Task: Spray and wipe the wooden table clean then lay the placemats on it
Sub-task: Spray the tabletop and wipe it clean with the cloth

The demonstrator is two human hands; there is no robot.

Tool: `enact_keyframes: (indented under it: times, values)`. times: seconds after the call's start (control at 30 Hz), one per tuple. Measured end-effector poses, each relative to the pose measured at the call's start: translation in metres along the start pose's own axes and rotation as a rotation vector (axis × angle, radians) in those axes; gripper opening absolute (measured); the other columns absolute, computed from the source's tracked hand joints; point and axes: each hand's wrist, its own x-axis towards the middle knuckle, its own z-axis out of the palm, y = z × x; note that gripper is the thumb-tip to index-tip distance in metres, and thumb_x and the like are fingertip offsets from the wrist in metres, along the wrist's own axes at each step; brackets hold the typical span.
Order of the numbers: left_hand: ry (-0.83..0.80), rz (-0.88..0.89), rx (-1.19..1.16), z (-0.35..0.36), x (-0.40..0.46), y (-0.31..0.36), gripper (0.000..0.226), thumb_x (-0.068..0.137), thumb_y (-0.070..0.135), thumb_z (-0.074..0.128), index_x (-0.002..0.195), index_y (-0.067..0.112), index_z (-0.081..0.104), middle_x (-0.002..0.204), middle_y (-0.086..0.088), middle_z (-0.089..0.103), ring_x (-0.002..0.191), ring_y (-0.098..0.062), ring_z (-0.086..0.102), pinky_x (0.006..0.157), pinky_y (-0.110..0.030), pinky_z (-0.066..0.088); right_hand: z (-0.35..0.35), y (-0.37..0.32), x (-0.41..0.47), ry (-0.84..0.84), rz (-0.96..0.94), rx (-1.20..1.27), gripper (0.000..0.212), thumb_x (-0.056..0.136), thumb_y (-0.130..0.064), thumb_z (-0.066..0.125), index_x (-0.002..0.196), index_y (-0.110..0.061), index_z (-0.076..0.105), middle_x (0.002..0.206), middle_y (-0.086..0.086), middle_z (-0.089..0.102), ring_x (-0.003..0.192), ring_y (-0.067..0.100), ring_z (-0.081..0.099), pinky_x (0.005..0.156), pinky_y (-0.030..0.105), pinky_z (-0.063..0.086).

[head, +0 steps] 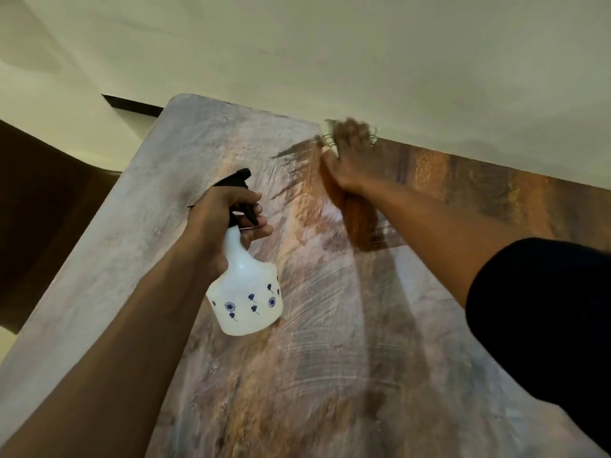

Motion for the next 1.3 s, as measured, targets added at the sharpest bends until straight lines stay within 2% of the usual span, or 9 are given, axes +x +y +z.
enact_keyframes:
  times: [0.2,0.37,0.43,0.57,0.67,0.8,0.9,1.07,1.3]
  values:
    - [-0.018,-0.019,-0.086,-0.019,0.008,0.0,0.005,0.096,0.007,0.062,0.098,0.004,0.065,0.078,-0.008,0.056,0.089,-0.034,0.061,0.037,-0.018,0.043,0.008,-0.003,0.007,0.064,0.144,-0.009,0.078,0.108,-0.058,0.021,0.167,-0.016,-0.008,0.174,0.012,-0.015,0.16,0.035,-0.015,0.127,0.063,0.0]
    - [-0.009,0.019,-0.14,-0.04,0.012,0.003,0.057,0.096,0.006,0.06,0.152,0.004,0.052,0.078,-0.008,0.055,0.098,-0.036,0.056,0.037,-0.018,0.044,0.024,-0.078,0.005,0.019,-0.062,-0.029,0.076,0.108,-0.057,0.022,0.167,-0.019,-0.007,0.174,0.009,-0.014,0.16,0.033,-0.015,0.127,0.061,-0.002]
    - [0.037,0.045,-0.136,-0.052,0.015,0.01,0.049,0.097,0.005,0.06,0.145,0.001,0.058,0.077,-0.008,0.055,0.098,-0.035,0.055,0.037,-0.018,0.044,0.035,-0.116,0.001,0.008,-0.207,-0.055,0.073,0.109,-0.055,0.024,0.168,-0.02,-0.002,0.175,0.007,-0.01,0.161,0.029,-0.013,0.128,0.059,-0.003]
    - [0.087,0.059,-0.101,-0.075,0.021,0.037,0.005,0.096,0.007,0.062,0.098,0.002,0.062,0.077,-0.008,0.055,0.092,-0.035,0.058,0.038,-0.018,0.044,0.041,-0.141,-0.004,-0.052,-0.414,-0.091,0.07,0.11,-0.053,0.027,0.168,-0.023,0.001,0.176,0.001,-0.008,0.161,0.021,-0.011,0.127,0.053,-0.001]
    - [0.174,0.134,-0.092,-0.093,0.028,0.054,0.019,0.094,0.005,0.062,0.113,0.007,0.062,0.073,-0.007,0.054,0.067,-0.024,0.057,0.043,-0.021,0.049,0.03,-0.116,0.004,-0.041,-0.41,-0.094,0.07,0.109,-0.058,0.023,0.168,-0.026,0.002,0.176,-0.001,-0.008,0.161,0.02,-0.011,0.129,0.054,0.002]
    - [0.272,0.087,-0.019,-0.115,0.032,0.061,0.04,0.091,0.01,0.064,0.131,0.011,0.065,0.071,-0.004,0.051,0.069,-0.022,0.055,0.037,-0.018,0.04,0.018,-0.082,0.017,0.013,-0.135,-0.037,0.072,0.109,-0.059,0.02,0.168,-0.024,-0.001,0.175,0.002,-0.012,0.161,0.024,-0.014,0.129,0.056,-0.001]
    - [0.259,0.096,-0.042,-0.132,0.034,0.055,0.056,0.093,0.008,0.065,0.148,0.005,0.057,0.075,-0.006,0.052,0.062,-0.02,0.054,0.046,-0.023,0.052,0.015,-0.089,0.026,0.012,-0.014,-0.013,0.073,0.109,-0.059,0.019,0.168,-0.022,-0.003,0.175,0.004,-0.014,0.161,0.027,-0.015,0.128,0.056,-0.001]
    - [0.26,0.094,-0.004,-0.143,0.032,0.05,0.048,0.094,0.004,0.065,0.141,-0.003,0.059,0.077,-0.011,0.054,0.062,-0.024,0.056,0.053,-0.029,0.06,0.024,-0.131,0.031,-0.03,-0.123,-0.017,0.073,0.109,-0.06,0.015,0.168,-0.023,-0.006,0.174,0.003,-0.015,0.16,0.028,-0.017,0.127,0.056,-0.004]
    - [0.321,0.076,0.07,-0.158,0.03,0.068,0.023,0.094,0.002,0.06,0.117,0.007,0.06,0.075,-0.009,0.047,0.083,-0.03,0.051,0.034,-0.016,0.037,0.051,-0.215,0.03,-0.092,-0.346,-0.042,0.073,0.11,-0.057,0.017,0.167,-0.02,-0.009,0.173,0.007,-0.018,0.159,0.028,-0.02,0.125,0.059,-0.006]
